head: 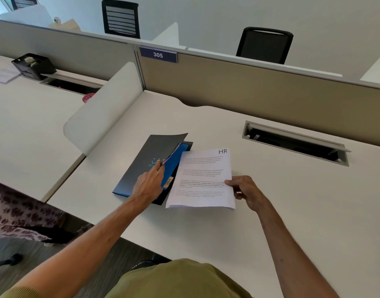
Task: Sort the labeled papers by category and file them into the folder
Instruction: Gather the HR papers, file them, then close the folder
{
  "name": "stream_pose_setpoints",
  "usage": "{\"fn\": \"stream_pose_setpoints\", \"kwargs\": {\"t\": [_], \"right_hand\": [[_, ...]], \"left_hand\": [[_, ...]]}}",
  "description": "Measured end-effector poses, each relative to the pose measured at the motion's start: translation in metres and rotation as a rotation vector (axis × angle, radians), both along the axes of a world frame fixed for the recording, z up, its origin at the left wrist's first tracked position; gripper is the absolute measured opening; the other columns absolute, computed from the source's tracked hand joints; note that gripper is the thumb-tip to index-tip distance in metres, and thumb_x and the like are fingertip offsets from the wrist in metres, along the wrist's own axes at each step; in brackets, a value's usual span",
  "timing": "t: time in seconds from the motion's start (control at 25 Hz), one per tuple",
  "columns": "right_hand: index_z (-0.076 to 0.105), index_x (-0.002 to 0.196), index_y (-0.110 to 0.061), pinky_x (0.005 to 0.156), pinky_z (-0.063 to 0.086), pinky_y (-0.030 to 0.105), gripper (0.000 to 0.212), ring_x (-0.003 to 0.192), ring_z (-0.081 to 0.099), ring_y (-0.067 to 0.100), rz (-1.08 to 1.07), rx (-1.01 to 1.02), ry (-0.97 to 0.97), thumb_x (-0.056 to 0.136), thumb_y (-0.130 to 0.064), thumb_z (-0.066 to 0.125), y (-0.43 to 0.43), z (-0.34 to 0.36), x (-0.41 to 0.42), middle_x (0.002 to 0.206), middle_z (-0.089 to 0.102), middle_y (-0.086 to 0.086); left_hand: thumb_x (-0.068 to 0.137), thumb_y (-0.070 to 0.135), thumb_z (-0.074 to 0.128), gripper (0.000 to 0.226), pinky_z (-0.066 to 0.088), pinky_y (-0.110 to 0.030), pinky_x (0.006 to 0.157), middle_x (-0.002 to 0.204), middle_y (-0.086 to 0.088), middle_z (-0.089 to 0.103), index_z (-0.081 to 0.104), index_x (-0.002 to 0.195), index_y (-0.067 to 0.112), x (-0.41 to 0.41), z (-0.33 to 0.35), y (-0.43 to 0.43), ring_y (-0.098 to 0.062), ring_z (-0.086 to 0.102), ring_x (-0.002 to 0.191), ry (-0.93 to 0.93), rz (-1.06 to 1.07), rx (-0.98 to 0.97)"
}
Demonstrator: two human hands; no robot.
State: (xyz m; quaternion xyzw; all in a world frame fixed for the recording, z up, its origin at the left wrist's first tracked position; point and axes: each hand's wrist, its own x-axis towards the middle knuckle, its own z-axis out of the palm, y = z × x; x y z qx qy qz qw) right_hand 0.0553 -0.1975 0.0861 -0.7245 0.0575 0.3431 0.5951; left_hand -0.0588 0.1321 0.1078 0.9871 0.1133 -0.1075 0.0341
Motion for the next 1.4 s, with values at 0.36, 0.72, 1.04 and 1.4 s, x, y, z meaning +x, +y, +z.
{"fn": "stream_pose_setpoints", "kwargs": {"t": [0.36,0.72,1.04,1.4], "right_hand": [[0.077,0.098,0.003,0.046,0.027,0.026,0.015,0.044,0.043,0.016,-0.037,-0.059,-0.034,0.091,-0.009,0.069,0.056,-0.002,0.004,0.08,0.072,0.013],[0.076,0.094,0.003,0.044,0.029,0.024,0.021,0.046,0.046,0.016,-0.133,-0.074,-0.07,0.09,-0.017,0.072,0.107,-0.028,-0.017,0.078,0.07,0.006],[0.074,0.086,-0.003,0.042,0.032,0.022,0.028,0.04,0.05,0.02,-0.084,-0.179,-0.103,0.093,-0.029,0.068,0.155,-0.024,-0.019,0.081,0.077,0.01],[0.077,0.075,-0.013,0.052,0.046,0.031,0.02,0.042,0.05,0.019,-0.113,-0.308,-0.188,0.089,-0.026,0.073,0.162,-0.026,-0.011,0.07,0.077,-0.002]], "left_hand": [[0.099,0.006,0.056,0.063,0.063,-0.039,0.079,0.152,-0.003,0.054,0.039,0.158,0.017,0.002,0.007,0.006,-0.03,0.073,0.097,0.026,-0.055,-0.065],[0.097,0.002,0.054,0.054,0.063,-0.037,0.072,0.137,-0.003,0.061,0.044,0.149,0.016,0.003,0.002,0.008,-0.029,0.071,0.089,-0.001,-0.086,-0.131],[0.1,0.008,0.055,0.06,0.062,-0.036,0.074,0.143,-0.004,0.058,0.038,0.156,0.017,0.004,0.005,-0.005,-0.032,0.072,0.097,0.025,-0.099,-0.123],[0.099,0.006,0.059,0.072,0.063,-0.042,0.082,0.155,-0.009,0.05,0.029,0.163,0.016,0.002,0.003,-0.009,-0.036,0.072,0.104,-0.003,-0.106,-0.127]]}}
